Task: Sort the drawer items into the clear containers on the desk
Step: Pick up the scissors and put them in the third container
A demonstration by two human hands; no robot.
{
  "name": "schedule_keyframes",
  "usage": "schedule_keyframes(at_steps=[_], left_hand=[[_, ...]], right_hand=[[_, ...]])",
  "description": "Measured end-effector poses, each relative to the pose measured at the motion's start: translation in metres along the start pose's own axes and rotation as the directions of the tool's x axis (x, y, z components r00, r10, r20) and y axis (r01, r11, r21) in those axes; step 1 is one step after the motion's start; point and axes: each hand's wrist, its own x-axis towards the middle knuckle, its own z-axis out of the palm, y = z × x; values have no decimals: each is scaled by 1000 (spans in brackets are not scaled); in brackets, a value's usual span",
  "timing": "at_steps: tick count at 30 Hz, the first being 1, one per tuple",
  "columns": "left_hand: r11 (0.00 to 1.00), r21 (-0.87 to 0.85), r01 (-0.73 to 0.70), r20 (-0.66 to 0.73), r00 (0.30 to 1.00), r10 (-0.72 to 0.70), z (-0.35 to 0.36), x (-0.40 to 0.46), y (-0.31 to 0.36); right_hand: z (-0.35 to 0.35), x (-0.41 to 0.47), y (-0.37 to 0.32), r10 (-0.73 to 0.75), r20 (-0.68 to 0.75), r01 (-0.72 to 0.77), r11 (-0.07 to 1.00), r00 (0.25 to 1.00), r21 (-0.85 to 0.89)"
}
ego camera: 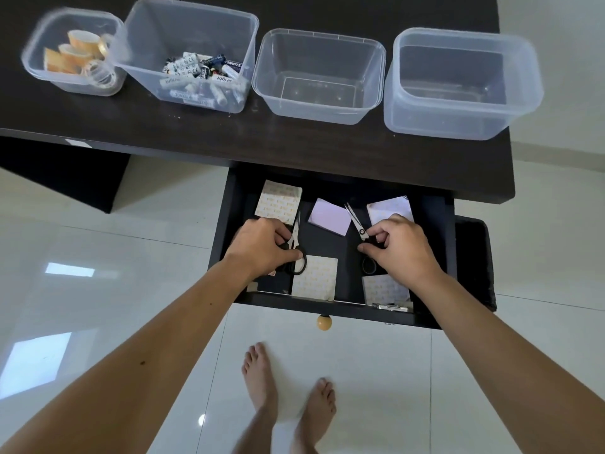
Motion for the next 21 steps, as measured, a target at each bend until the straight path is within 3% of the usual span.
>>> schedule_keyframes(at_steps=[10, 15, 21], left_hand=[[985, -149, -89, 77, 992, 101, -5, -8, 3], [969, -187, -159, 53, 984, 172, -9, -15, 5], [914, -324, -243, -6, 967, 255, -26, -30, 11]], right_hand=[[-6, -10, -6, 66, 7, -66, 976, 998, 208], [-18, -23, -18, 22, 94, -54, 934, 995, 353], [-34, -38, -30, -2, 55, -24, 881, 999, 472]])
